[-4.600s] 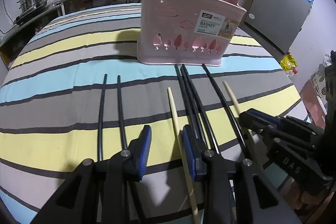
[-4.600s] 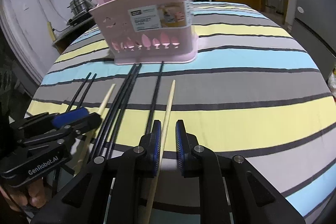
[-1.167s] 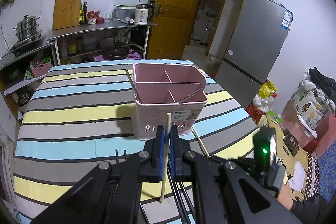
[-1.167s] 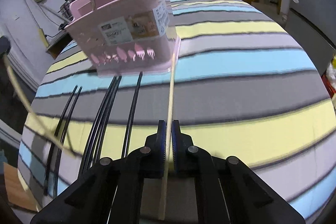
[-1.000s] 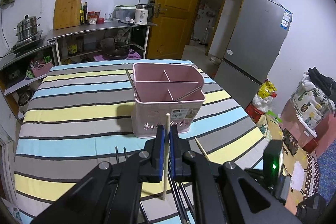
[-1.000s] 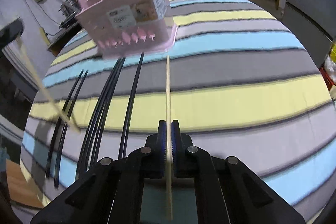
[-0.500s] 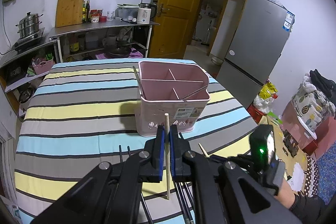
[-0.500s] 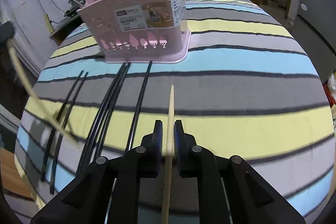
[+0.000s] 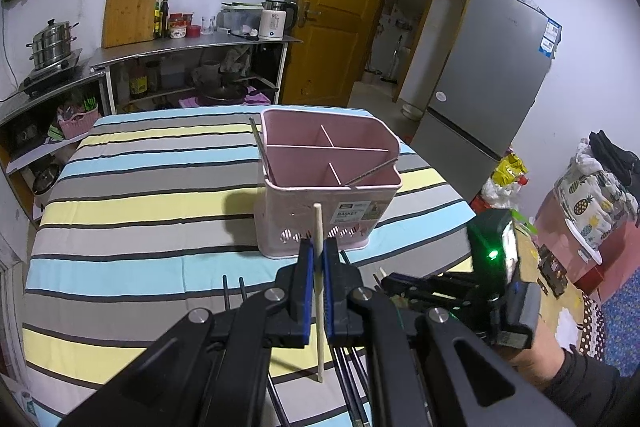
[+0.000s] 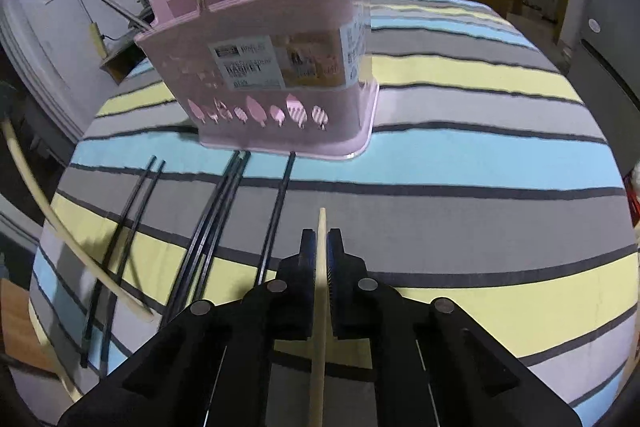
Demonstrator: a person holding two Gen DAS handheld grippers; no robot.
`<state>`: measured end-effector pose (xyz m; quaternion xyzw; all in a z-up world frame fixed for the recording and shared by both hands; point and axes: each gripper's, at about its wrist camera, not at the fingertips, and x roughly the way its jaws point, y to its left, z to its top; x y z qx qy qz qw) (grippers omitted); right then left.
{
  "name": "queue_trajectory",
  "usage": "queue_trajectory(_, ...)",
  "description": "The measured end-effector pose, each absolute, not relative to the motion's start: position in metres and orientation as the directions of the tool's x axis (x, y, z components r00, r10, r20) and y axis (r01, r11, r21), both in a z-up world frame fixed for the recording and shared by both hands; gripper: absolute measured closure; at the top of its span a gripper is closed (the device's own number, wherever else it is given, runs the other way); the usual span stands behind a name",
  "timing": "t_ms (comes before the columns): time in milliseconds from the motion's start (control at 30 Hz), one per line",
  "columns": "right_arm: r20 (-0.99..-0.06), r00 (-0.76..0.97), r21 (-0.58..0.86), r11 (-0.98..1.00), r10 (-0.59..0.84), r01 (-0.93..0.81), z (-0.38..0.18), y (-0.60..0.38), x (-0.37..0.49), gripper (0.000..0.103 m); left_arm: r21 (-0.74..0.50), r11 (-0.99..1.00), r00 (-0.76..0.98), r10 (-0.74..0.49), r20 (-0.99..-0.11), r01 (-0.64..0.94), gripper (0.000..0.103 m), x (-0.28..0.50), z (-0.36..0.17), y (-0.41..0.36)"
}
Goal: Organize utensils
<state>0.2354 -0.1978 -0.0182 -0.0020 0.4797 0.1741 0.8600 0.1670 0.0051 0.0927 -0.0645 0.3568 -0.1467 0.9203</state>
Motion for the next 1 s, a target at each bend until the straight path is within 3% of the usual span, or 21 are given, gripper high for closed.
queue_trajectory(567,-0.632,0.685,0.152,0.925,0.362,-0.348,0.099,-0.206,0.204,0.098,-0.204,0.951,0.721,-0.309,-0.620,0.233,0.098,0.158,0.112,-0.002)
queue_trajectory(1000,-0.604,0.711,0.148,0.928,0.359,-0.343,0.107,-0.223,0.172,0.098,-0.194,0.953,0.713,-0.303,-0.632,0.232,0.098,0.149,0.114,-0.005)
